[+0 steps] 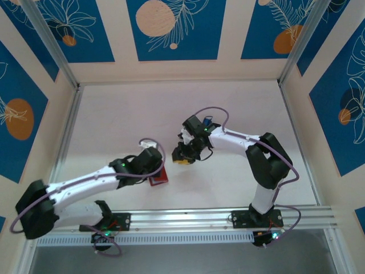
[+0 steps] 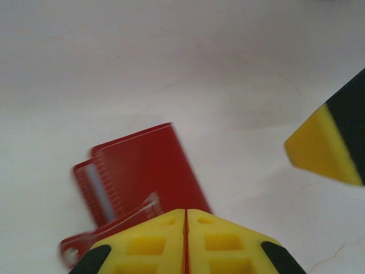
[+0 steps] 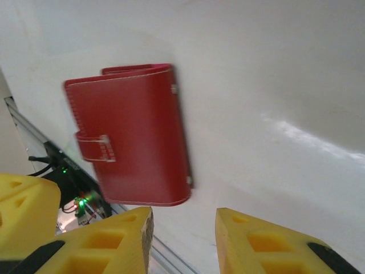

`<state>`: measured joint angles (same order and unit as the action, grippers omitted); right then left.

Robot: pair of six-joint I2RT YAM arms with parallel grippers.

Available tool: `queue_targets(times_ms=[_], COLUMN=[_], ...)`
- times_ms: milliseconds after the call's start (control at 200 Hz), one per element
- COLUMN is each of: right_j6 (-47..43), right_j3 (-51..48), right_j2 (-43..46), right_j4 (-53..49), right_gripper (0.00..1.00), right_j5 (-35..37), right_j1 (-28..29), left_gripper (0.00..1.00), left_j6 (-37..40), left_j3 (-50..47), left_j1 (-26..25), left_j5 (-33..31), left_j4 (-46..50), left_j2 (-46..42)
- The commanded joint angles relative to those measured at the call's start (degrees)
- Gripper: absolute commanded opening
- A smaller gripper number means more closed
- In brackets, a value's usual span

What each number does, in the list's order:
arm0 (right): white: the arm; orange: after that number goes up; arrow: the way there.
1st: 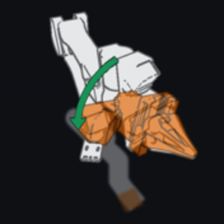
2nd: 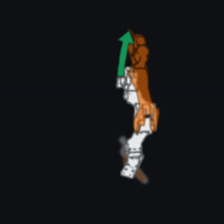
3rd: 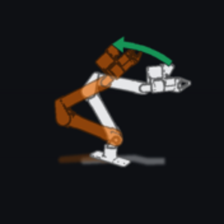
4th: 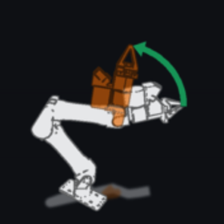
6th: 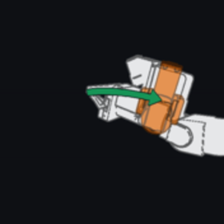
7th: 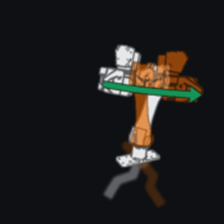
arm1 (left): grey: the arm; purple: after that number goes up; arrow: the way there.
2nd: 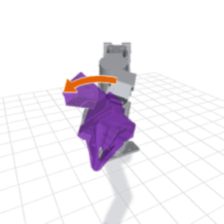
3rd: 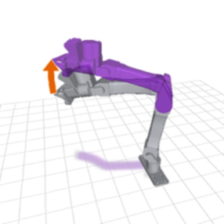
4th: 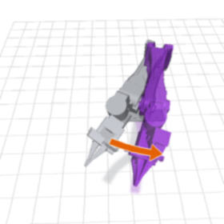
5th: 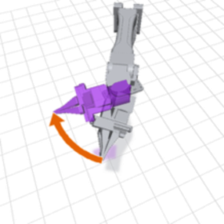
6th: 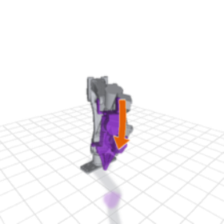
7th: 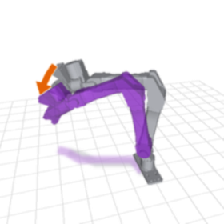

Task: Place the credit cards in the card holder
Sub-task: Close the card holder at the center of the table.

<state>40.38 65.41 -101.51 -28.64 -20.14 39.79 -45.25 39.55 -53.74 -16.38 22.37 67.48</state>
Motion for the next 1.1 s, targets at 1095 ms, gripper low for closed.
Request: queue_targets(times_ms=[1095], right_j6=[0.5], right_j3=[2.1], right_j2=[-15.2], right_j4=[16.2], right_gripper=[0.4], right_j5=[-11.5], right_j1=[5.8], left_gripper=[0.05], left_j6=[-6.6], left_j3=[-19.3], left_j1=[8.2], left_j5=[6.7], left_j4=[-7.0], left_j2=[3.6])
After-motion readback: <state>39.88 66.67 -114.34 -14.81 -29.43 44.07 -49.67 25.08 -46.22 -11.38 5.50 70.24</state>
